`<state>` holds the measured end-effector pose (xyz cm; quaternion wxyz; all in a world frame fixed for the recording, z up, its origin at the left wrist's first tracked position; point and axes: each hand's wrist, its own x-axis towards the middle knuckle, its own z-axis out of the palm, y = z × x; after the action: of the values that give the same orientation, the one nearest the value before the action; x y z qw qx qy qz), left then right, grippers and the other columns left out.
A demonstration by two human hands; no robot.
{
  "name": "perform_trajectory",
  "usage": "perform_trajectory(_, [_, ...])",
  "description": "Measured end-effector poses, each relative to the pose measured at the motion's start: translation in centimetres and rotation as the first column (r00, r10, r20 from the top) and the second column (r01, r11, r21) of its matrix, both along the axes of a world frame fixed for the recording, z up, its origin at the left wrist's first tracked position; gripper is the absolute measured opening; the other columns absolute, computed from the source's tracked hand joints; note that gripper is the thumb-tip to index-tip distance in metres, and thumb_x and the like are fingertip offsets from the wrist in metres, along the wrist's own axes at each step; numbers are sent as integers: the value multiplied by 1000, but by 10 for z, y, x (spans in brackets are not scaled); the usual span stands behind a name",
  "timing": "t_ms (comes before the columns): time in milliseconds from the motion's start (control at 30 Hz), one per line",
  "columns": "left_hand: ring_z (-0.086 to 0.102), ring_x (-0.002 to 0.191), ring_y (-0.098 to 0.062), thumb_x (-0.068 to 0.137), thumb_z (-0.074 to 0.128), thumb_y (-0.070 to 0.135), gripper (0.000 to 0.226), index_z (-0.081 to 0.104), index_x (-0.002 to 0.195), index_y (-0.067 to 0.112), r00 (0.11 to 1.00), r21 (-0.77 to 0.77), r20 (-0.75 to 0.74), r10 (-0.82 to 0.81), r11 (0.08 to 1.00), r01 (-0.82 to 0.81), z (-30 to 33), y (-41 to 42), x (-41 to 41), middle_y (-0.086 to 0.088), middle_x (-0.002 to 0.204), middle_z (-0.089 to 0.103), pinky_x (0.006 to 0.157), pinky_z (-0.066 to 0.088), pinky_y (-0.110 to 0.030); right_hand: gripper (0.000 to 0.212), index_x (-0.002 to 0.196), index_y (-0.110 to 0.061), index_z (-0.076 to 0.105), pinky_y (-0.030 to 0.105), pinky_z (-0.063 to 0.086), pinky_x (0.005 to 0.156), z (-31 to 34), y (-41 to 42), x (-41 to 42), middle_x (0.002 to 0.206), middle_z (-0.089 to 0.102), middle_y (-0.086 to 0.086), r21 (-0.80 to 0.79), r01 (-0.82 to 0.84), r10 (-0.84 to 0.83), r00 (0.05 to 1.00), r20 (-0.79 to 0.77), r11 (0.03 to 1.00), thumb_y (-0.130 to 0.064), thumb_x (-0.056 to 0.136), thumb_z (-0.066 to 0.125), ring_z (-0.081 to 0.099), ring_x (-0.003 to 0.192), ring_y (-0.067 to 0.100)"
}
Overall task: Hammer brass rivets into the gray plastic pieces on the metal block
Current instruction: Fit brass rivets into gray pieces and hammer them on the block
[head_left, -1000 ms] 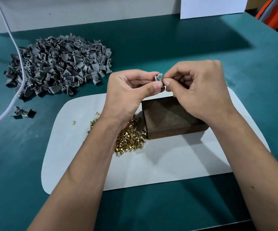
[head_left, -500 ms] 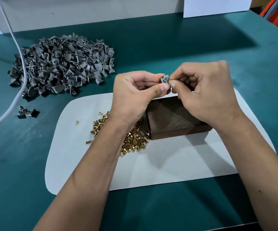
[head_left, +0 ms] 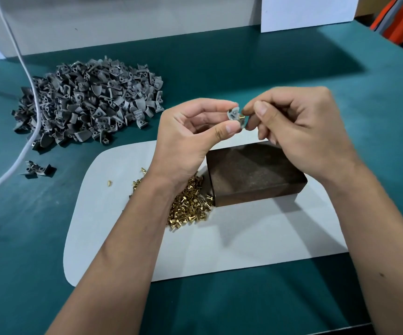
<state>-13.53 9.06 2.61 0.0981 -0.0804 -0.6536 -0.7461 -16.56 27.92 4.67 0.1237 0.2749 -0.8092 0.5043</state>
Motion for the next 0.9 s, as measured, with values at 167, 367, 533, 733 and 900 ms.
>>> perform_trajectory(167, [74,89,-31,72,85,1,23,74,90,11,999,15,20,47,999,-47,0,-1,1,-13,88,78,87,61,-39,45,111,-30,70,40,53,86,8,19,-2,100,72,-10,250,-90,33,974,223,964,-60,77,70,65,100,10])
perform_trajectory(367, [76,84,-24,74,84,-3,21,70,88,7,998,42,41,37,998,-38,2,-1,1,-12,88,79,82,60,-34,106,129,-69,29,32,37,104,8,24,4,121,49,-30,581,-329,65,902,427,744,-79,35,76,36,121,-7])
perform_trajectory(533, [70,103,-46,79,80,-7,20,65,85,5,997,40,62,41,998,-43,1,-2,2,-24,96,76,87,59,-39,106,135,-56,29,27,38,95,5,19,2,111,50,-27,540,-238,60,943,326,807,-73,42,77,43,113,-9])
perform_trajectory(733, [74,103,-24,79,78,-10,18,63,81,-1,994,-102,101,-27,994,38,-1,-6,2,-17,103,77,87,59,-30,103,136,-43,30,47,41,103,-3,9,-3,115,53,-24,516,-151,22,968,248,843,-73,47,73,52,113,6])
perform_trajectory(900, [73,107,-14,76,85,-2,15,72,77,4,987,-318,159,17,947,34,-4,-11,1,-9,111,76,97,57,-39,98,135,-35,36,39,45,103,-8,9,-8,117,55,-21,439,-197,93,964,248,877,-67,53,78,53,118,3])
